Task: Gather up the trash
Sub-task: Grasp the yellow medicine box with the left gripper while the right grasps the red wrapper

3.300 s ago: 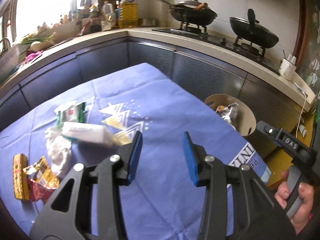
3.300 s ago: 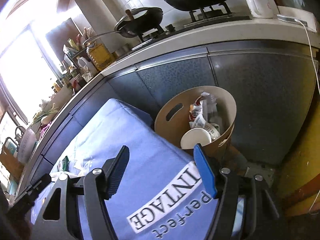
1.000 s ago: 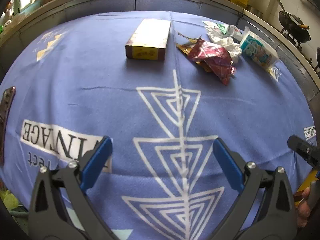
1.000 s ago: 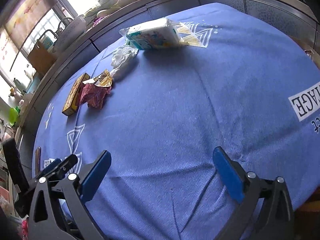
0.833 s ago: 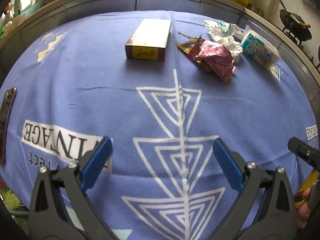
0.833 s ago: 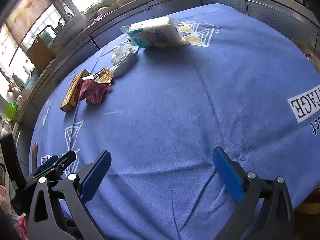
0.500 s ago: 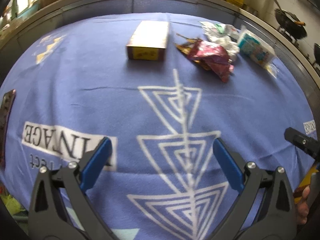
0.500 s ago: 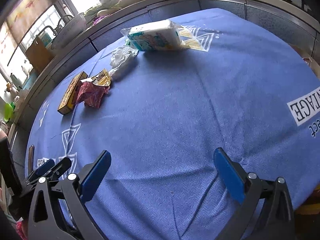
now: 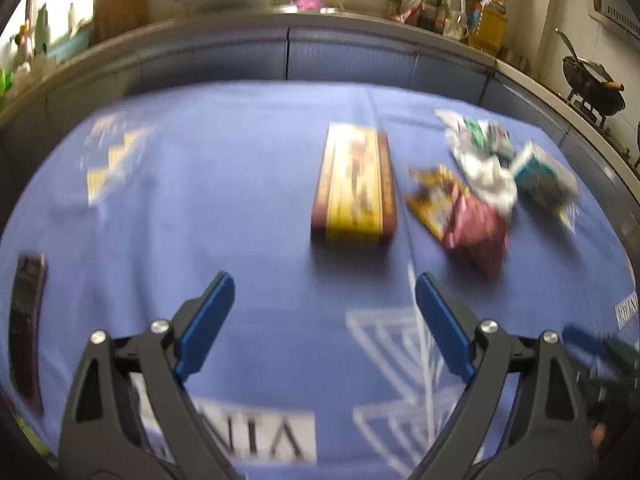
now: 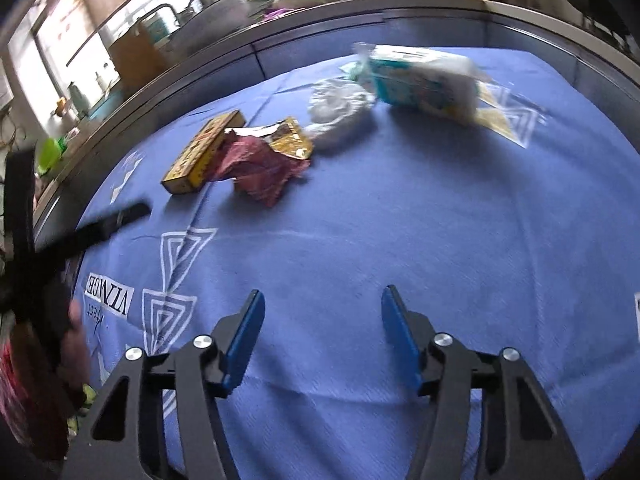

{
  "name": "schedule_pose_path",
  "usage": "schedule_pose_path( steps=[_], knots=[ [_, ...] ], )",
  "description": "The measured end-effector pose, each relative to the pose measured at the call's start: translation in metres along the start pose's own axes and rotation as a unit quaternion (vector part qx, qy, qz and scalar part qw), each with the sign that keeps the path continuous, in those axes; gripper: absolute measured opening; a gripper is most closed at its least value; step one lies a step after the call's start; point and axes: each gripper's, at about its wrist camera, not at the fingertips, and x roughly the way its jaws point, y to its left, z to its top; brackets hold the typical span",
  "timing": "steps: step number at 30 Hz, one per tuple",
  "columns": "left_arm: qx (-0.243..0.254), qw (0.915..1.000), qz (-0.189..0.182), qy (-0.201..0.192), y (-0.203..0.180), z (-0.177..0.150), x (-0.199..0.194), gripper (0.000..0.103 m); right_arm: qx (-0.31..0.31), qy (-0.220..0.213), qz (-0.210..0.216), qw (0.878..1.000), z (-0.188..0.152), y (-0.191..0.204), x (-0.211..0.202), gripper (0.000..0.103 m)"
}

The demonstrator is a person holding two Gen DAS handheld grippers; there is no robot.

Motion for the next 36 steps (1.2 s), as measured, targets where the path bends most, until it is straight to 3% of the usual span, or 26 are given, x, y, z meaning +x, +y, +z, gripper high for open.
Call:
schedule_pose_path(
  steps=[3, 10, 12, 13, 14, 22, 25, 27, 30, 36],
  knots=[
    [0.012, 0.9998, 0.004, -0.014, -0.005, 0.023, 0.014, 0.088, -0.009, -0.003, 0.003, 1.000, 0.000, 0.005, 0.003, 0.057],
    [0.011, 0.9999, 0.000, 0.004, -0.017, 0.043, 0.050, 0.088, -0.018, -0.008, 0.032, 0.999, 0.015, 0.004, 0.008, 0.057],
    [0.013, 0.9999, 0.007, 0.003, -0.019, 0.042, 0.055, 0.080, -0.029, -0.020, 0.035, 0.999, 0.026, 0.007, 0.009, 0.057],
    [0.016, 0.9998, 0.006, 0.007, -0.019, 0.042, 0.059, 0.067, -0.040, -0.024, 0.035, 0.998, 0.033, 0.010, 0.013, 0.057],
    [0.015, 0.9998, 0.002, 0.010, -0.019, 0.041, 0.060, 0.060, -0.047, -0.023, 0.039, 0.998, 0.041, 0.011, 0.017, 0.057],
    [0.009, 0.9999, -0.003, -0.004, 0.007, 0.021, 0.025, 0.058, -0.107, -0.028, 0.066, 0.992, 0.087, 0.033, 0.053, 0.057],
    [0.008, 0.9999, -0.011, -0.003, 0.015, 0.009, 0.010, 0.058, -0.107, -0.009, 0.072, 0.992, 0.090, 0.036, 0.067, 0.043],
    [0.006, 0.9999, -0.015, -0.001, 0.019, -0.001, 0.001, 0.058, -0.104, 0.004, 0.080, 0.991, 0.086, 0.037, 0.073, 0.025],
    [0.000, 0.9997, -0.023, 0.011, 0.023, -0.015, -0.009, 0.058, -0.106, 0.020, 0.086, 0.990, 0.069, 0.043, 0.069, 0.012],
    [0.004, 0.9999, -0.011, 0.012, 0.016, -0.034, -0.023, 0.059, -0.089, 0.020, 0.106, 0.990, 0.037, 0.043, 0.044, 0.010]
  ],
)
